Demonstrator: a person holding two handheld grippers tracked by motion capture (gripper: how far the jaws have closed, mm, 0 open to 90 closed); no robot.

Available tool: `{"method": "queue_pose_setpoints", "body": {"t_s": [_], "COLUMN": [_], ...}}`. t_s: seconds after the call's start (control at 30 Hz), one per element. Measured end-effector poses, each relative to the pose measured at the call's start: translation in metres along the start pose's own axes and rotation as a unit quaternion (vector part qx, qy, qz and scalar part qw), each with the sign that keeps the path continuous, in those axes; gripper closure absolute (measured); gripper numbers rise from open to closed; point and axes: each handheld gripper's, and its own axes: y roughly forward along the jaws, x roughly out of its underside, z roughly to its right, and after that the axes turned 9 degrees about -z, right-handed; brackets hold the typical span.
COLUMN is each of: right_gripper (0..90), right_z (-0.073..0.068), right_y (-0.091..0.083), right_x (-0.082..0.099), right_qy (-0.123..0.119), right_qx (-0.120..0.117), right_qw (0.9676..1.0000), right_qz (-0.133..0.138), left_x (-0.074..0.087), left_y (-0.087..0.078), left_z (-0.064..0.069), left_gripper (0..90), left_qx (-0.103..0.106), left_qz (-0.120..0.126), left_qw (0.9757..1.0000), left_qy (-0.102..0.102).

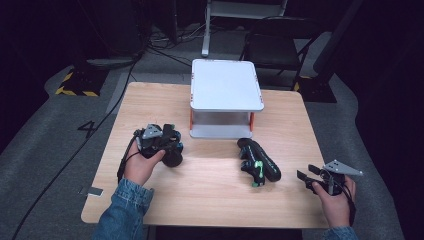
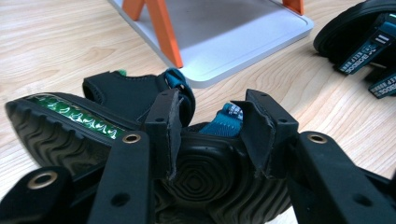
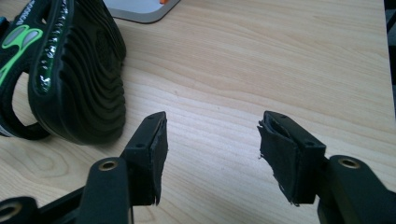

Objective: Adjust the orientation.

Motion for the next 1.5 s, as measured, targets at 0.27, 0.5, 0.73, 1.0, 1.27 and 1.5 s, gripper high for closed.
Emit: {"method": "queue_pose_setpoints", "body": {"t_s": [0.27, 0.5, 0.73, 1.0, 1.27, 1.5], "right_gripper": [41.9, 41.8, 41.7, 41.7, 41.7, 41.6], "right_z": [-0.006, -0.013, -0.015, -0.011, -0.012, -0.013], "right_y": [0.014, 0.025, 0.030, 0.029, 0.032, 0.031], "right_x": [-0.022, -0.033, -0.040, -0.043, -0.048, -0.046], "right_qy": [-0.013, -0.023, -0.025, -0.014, -0.021, -0.016], "right_qx": [-0.020, -0.036, -0.043, -0.041, -0.045, -0.044], "right_qw": [0.9997, 0.9991, 0.9988, 0.9989, 0.9987, 0.9988], "right_qz": [0.009, 0.006, 0.007, 0.014, 0.014, 0.013], "left_x": [0.027, 0.048, 0.065, 0.080, 0.082, 0.063], "left_y": [-0.034, -0.048, -0.055, -0.054, -0.064, -0.076], "left_z": [-0.010, -0.018, -0.026, -0.031, -0.031, -0.022], "left_gripper": [54.0, 47.0, 43.9, 41.9, 38.7, 32.0], "left_qx": [-0.014, -0.017, -0.020, -0.061, -0.057, -0.079], "left_qz": [0.007, -0.004, -0.023, -0.107, -0.087, -0.025], "left_qw": [0.9992, 0.9968, 0.9949, 0.9890, 0.9910, 0.9957], "left_qy": [-0.036, -0.078, -0.096, -0.081, -0.085, -0.041]}}
